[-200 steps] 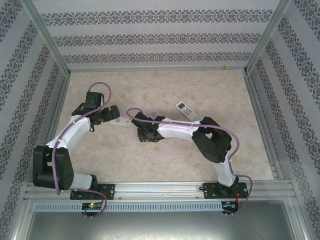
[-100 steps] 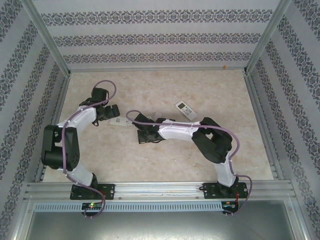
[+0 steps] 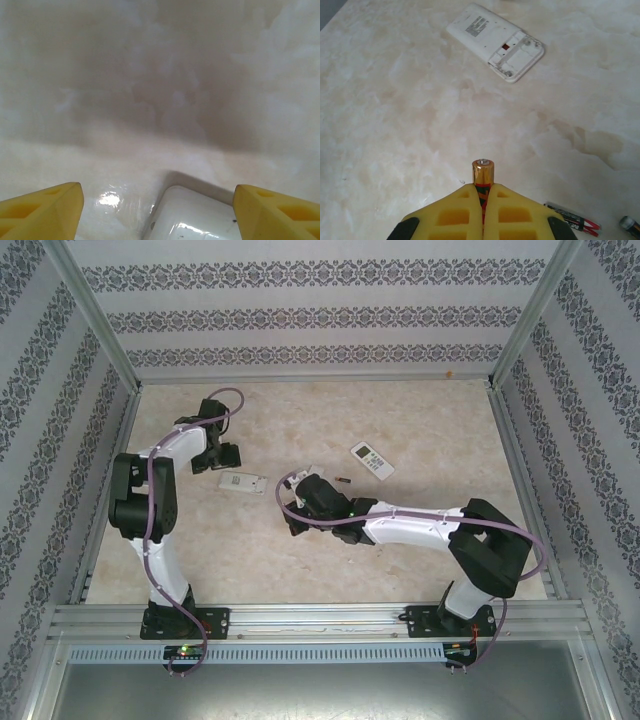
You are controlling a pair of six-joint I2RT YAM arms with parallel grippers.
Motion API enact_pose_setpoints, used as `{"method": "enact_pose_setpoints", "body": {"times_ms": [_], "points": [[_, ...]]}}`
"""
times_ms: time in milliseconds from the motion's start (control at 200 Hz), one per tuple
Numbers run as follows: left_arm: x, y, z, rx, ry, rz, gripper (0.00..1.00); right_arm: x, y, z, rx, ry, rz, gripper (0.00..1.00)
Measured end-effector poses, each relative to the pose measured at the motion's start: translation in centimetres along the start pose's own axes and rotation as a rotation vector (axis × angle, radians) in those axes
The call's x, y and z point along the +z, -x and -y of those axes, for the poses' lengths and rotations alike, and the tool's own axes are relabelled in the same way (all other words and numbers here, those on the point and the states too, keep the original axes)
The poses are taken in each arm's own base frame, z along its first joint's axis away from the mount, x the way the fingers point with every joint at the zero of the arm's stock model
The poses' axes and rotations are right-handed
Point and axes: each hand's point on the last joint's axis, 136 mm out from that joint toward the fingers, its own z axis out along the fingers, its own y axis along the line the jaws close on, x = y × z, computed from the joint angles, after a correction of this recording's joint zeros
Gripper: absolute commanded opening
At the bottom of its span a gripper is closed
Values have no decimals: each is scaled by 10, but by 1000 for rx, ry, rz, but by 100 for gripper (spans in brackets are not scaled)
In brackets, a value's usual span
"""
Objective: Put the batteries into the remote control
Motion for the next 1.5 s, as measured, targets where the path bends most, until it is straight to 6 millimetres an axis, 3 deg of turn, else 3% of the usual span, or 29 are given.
{"method": "enact_pose_setpoints", "body": {"times_ms": [425,580,874,1014,1199,1374,1499], "points": [[1,-19,1,44,10,-51,60,-4,10,-9,-19,37,52,3],[-1,-28,-2,42,11,-60,60,-5,11,-9,-18,42,61,3],[-19,-29,1,28,-34,-13,80,-5,10,-7,-36,27,39,4],[-46,-31,5,2,-115,84,83,1,35,2,-35,28,27,5],[-84,-44,2,-64,-204,227,93,23,74,34,-39,-7,42,7],[-108,-54,0,-126,-272,323,99,69,101,40,-54,12,36,6],[-111,-53,3,-145,-301,327,100,103,110,46,-42,34,25,6]]}}
